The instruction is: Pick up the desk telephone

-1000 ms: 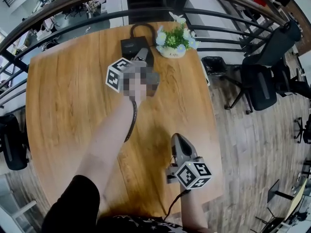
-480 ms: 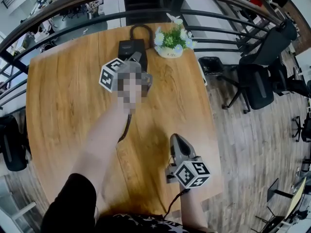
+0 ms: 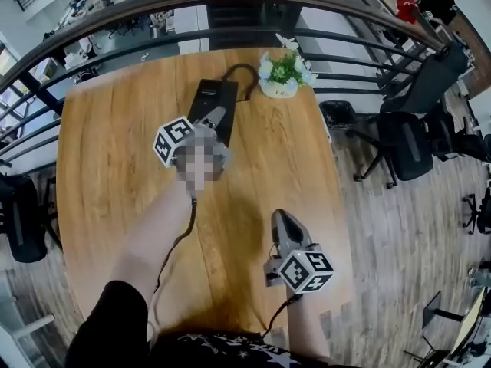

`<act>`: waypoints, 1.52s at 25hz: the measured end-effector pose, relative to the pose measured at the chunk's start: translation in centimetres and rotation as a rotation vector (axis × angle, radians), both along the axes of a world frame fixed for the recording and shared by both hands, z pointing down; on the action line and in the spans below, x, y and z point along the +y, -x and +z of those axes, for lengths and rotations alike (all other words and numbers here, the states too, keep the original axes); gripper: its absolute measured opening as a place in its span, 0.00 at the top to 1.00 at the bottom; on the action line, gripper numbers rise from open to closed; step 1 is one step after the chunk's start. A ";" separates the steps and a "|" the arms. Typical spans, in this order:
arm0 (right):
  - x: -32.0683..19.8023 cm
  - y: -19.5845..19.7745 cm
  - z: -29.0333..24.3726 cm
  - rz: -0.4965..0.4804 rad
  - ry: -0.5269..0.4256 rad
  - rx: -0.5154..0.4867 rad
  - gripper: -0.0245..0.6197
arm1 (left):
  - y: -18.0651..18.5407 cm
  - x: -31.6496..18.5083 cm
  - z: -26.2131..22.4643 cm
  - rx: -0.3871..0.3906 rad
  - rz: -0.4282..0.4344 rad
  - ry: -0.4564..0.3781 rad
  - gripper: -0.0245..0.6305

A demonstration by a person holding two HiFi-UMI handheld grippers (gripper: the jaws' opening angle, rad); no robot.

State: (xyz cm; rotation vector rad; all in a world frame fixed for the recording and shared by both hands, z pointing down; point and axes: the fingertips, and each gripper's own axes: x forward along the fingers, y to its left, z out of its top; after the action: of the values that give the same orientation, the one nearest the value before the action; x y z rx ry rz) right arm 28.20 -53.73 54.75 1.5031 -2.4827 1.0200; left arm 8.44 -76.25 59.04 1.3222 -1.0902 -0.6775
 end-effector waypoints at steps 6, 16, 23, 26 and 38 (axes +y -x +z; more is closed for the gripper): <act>1.8 1.5 -3.1 -0.028 -0.047 -0.004 0.96 | 1.0 5.9 -4.0 -0.018 0.136 -0.068 0.64; 10.0 3.2 -5.9 -0.025 -0.127 0.028 0.96 | 3.5 22.0 -8.5 0.032 0.312 -0.138 0.64; 14.5 5.8 -7.4 -0.015 -0.163 0.036 0.96 | 7.1 32.2 -9.8 -0.011 0.401 -0.184 0.64; 16.1 8.0 -8.2 -0.020 -0.180 0.052 0.96 | 10.3 36.6 -9.5 -0.068 0.410 -0.197 0.64; 22.6 16.7 -9.7 -0.032 -0.231 0.074 0.96 | 21.3 50.1 -6.4 -0.032 0.297 -0.204 0.64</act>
State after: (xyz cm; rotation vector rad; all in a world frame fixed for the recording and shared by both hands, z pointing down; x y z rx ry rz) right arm 11.53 -31.12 45.07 1.5214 -2.6373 0.6775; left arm -12.88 -26.16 52.63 1.6359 -0.8418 -0.5572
